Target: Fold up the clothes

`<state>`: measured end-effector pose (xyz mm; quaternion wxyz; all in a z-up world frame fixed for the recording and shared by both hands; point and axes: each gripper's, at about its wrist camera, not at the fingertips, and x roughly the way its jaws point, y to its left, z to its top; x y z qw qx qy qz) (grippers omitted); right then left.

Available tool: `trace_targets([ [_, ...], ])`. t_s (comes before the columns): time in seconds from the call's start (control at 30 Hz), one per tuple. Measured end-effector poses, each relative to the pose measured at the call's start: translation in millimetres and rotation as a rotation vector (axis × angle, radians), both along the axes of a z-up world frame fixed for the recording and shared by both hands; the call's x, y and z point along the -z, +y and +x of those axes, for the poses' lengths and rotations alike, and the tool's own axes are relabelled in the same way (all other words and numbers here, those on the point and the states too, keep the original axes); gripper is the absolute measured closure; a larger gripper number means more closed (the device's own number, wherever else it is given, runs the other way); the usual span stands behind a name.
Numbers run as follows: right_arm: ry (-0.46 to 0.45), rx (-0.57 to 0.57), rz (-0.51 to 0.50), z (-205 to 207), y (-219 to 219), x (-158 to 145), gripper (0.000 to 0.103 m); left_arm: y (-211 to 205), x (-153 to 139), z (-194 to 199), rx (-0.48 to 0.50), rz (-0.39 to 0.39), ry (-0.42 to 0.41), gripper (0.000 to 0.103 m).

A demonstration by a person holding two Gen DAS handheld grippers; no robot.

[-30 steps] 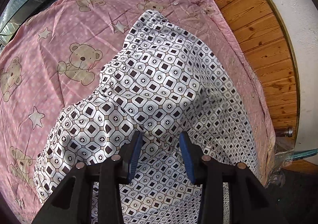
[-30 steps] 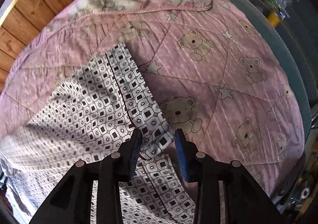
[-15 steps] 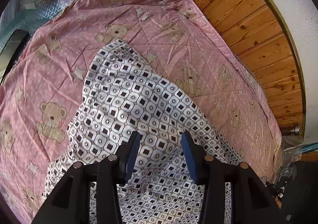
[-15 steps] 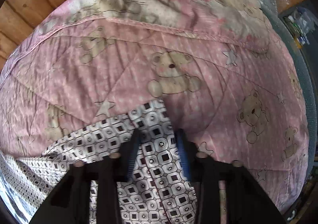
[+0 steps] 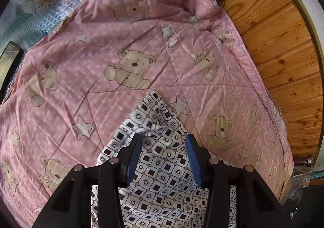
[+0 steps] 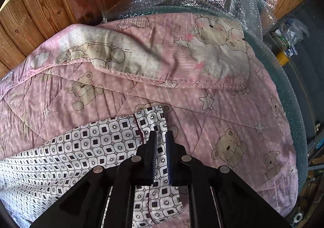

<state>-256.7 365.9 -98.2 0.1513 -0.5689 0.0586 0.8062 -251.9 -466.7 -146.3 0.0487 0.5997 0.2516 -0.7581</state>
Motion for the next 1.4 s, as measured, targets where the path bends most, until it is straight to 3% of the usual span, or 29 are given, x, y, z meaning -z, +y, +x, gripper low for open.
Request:
trace_targets([
  [0.07,0.004,-0.013,-0.016,-2.1,-5.9,-0.3,0.096,6.1,12.2,-10.2,0.041,-0.017,-0.042,0.056],
  [0.17,0.019,-0.028,-0.044,-9.4,-12.5,-3.0,0.096,15.5,12.8,-19.5,0.090,-0.064,-0.041,0.048],
  [0.3,0.043,-0.009,-0.080,-16.3,-11.7,-8.6,0.096,34.4,12.0,-23.3,0.193,-0.175,-0.040,0.047],
  [0.33,0.045,0.000,-0.087,-15.8,-11.0,-8.9,0.096,37.0,11.1,-22.8,0.213,-0.193,-0.031,0.059],
  [0.37,0.040,0.004,-0.089,-15.6,-10.8,-8.1,0.096,37.9,10.2,-22.4,0.229,-0.195,-0.023,0.085],
  [0.43,0.038,0.009,-0.085,-15.3,-10.8,-7.6,0.096,35.4,5.1,-20.8,0.247,-0.166,-0.001,0.099],
  [0.53,0.077,0.005,-0.072,-13.0,-12.8,-18.6,0.099,31.8,-18.4,-13.1,0.268,-0.150,0.085,0.101],
  [0.57,0.136,0.008,-0.075,-10.6,-11.5,-31.8,0.100,28.8,-31.2,-9.2,0.268,-0.141,0.135,0.101],
  [0.63,0.251,0.037,-0.074,-5.7,-6.2,-57.8,0.100,14.1,-76.9,10.5,0.233,-0.106,0.368,0.101],
  [0.67,0.250,0.056,-0.065,-10.7,-3.3,-57.0,0.100,4.7,-95.8,19.8,0.199,-0.101,0.467,0.101],
  [0.7,0.249,0.075,-0.056,-15.6,-0.4,-56.3,0.100,-5.8,-98.1,21.1,0.157,-0.095,0.488,0.101],
  [0.77,0.200,0.105,-0.030,-31.3,3.2,-39.9,0.100,-22.9,-74.5,8.0,0.099,-0.062,0.414,0.100],
  [0.83,0.113,0.107,-0.007,-48.3,1.4,-13.5,0.099,-15.7,-32.8,-16.6,0.132,-0.131,0.273,0.100],
  [0.9,0.050,0.102,-0.070,-54.3,-1.8,5.0,0.089,-7.1,-3.6,-31.4,0.173,-0.175,0.161,0.098],
  [0.93,0.042,0.103,-0.147,-50.7,-2.9,9.7,0.080,-2.9,2.5,-35.1,0.180,-0.198,0.125,0.098],
  [0.97,0.043,0.088,-0.182,-46.1,-6.4,12.2,0.063,-1.3,5.3,-37.3,0.177,-0.201,0.102,0.097],
  [1.03,0.044,0.054,-0.235,-38.0,-13.9,17.2,0.051,-7.6,-3.4,-34.4,0.138,-0.157,0.121,0.089],
  [1.13,0.014,-0.046,-0.116,-45.9,-30.4,30.5,0.047,-17.3,-11.3,-32.0,0.103,-0.126,0.147,0.061],
  [1.2,-0.012,-0.089,-0.069,-56.9,-39.3,42.3,0.047,-20.7,-12.0,-32.1,0.086,-0.115,0.149,0.053],
  [1.23,-0.021,-0.107,-0.050,-62.1,-44.1,46.1,0.051,-17.7,-6.9,-33.7,0.086,-0.112,0.135,0.053],
  [1.27,-0.012,-0.126,-0.046,-65.3,-49.0,45.8,0.078,-13.3,-2.9,-34.8,0.092,-0.110,0.122,0.053],
  [1.3,-0.003,-0.147,-0.037,-68.3,-54.4,44.1,0.094,-6.5,-1.0,-33.0,0.110,-0.114,0.112,0.053],
  [1.33,0.011,-0.174,-0.013,-70.1,-61.5,36.4,0.098,0.1,-1.2,-29.1,0.136,-0.125,0.112,0.054],
  [1.37,0.029,-0.200,0.017,-71.6,-68.3,28.0,0.101,5.5,-2.7,-28.2,0.166,-0.142,0.118,0.080],
  [1.4,0.061,-0.217,0.068,-72.1,-72.7,16.5,0.101,8.8,-6.7,-28.8,0.185,-0.155,0.136,0.097],
])
